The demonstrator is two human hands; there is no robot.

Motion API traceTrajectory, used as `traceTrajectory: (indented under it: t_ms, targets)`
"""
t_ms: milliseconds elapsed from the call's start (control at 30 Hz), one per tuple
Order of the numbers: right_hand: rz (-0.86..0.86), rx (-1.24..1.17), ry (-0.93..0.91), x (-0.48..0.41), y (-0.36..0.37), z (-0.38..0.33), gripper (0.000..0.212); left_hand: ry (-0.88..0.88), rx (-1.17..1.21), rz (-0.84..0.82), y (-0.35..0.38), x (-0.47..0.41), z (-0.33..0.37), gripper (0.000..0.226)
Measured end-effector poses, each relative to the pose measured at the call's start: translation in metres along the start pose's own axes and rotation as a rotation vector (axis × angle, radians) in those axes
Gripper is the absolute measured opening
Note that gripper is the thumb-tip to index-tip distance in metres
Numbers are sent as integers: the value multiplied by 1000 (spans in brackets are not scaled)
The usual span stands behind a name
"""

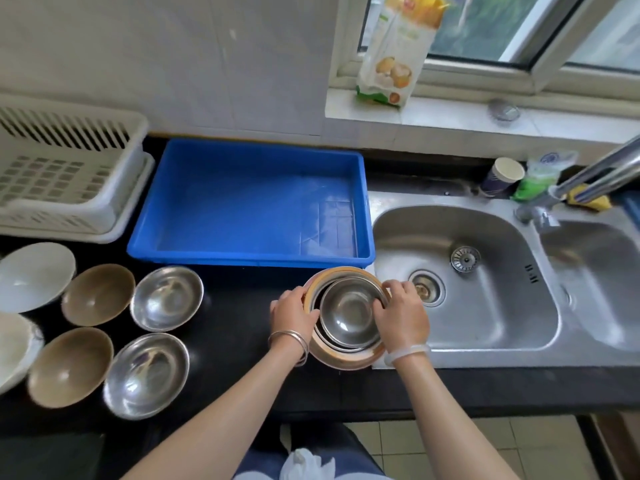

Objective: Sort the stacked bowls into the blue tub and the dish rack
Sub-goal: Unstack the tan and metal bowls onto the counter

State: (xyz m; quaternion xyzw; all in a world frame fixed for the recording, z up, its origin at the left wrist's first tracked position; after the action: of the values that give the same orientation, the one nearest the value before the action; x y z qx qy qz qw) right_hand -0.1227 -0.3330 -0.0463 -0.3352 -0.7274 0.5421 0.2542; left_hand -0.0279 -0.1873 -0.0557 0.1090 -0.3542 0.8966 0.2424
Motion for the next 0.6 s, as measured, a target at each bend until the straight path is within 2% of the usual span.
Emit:
traceTrajectory:
  t_ms: [367,600]
  targets:
    - [102,-147,93,-7,-26,15,10,-26,-83,23,11,-4,8,48]
    - [92,-204,115,-7,-32,23,13,-7,-78,84,13,-4,10,32]
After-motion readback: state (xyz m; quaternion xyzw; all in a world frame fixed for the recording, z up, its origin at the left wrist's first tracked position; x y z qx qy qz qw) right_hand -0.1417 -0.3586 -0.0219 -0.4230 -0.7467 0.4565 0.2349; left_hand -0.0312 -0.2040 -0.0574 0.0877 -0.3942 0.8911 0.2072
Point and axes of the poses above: each hand's wrist, its own x-axis away from the middle knuckle, its own y-axis out of the palm, z = x × y, the point moved 1 cm from there along -x, towards the middle knuckle, and after that the axes turned 8 degrees about x, right-handed, at the moved point
